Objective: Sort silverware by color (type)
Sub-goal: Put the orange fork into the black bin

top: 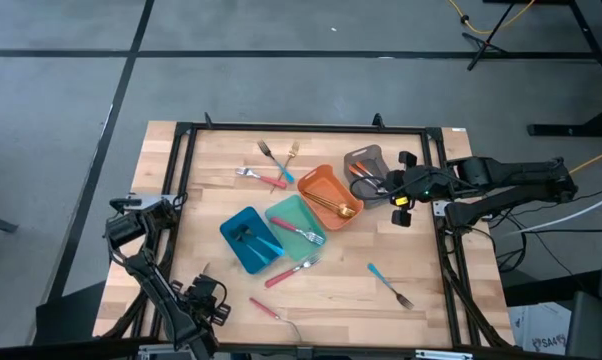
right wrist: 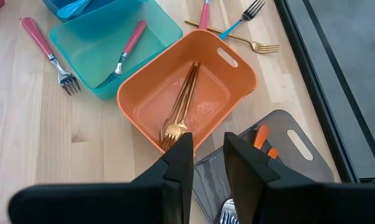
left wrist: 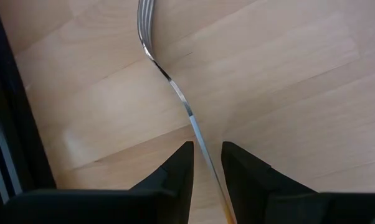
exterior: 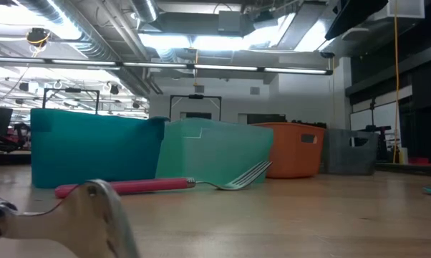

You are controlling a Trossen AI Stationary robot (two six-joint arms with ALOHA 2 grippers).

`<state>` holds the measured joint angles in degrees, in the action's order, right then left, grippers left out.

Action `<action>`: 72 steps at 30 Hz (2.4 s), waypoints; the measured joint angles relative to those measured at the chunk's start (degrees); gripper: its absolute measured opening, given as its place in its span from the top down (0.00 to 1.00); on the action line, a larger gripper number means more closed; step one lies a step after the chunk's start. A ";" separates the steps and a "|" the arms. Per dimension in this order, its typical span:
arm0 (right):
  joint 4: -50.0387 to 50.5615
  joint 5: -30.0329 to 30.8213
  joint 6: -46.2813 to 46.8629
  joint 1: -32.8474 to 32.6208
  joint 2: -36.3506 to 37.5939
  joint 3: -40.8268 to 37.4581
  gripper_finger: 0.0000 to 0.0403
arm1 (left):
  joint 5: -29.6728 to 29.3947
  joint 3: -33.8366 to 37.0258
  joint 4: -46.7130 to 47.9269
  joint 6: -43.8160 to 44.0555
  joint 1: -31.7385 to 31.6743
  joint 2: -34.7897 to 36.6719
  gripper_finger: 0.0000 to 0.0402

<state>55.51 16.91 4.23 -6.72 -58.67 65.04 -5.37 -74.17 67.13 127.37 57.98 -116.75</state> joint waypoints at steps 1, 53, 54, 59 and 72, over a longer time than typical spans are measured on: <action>0.00 0.00 0.00 0.00 -0.01 0.00 0.80 | 0.00 0.00 -0.02 0.00 0.00 -0.02 0.79; -0.13 -2.61 2.03 -0.02 -0.02 0.00 0.80 | -21.13 -26.95 22.89 -38.41 -11.59 0.42 0.99; -0.12 -2.60 2.03 -0.02 -0.02 0.00 0.80 | -22.07 -27.04 22.86 -41.28 -12.68 0.42 0.99; -0.13 -2.60 2.14 -0.02 -0.02 0.00 0.80 | -24.60 -27.12 22.87 -55.54 -18.64 0.42 0.99; -0.11 -2.60 2.12 -0.02 -0.02 0.00 0.80 | -29.48 -27.15 11.92 -94.24 -33.31 0.44 0.99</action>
<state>55.40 14.31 6.35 -6.74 -58.70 65.04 -34.85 -101.32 79.05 33.13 24.67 -116.31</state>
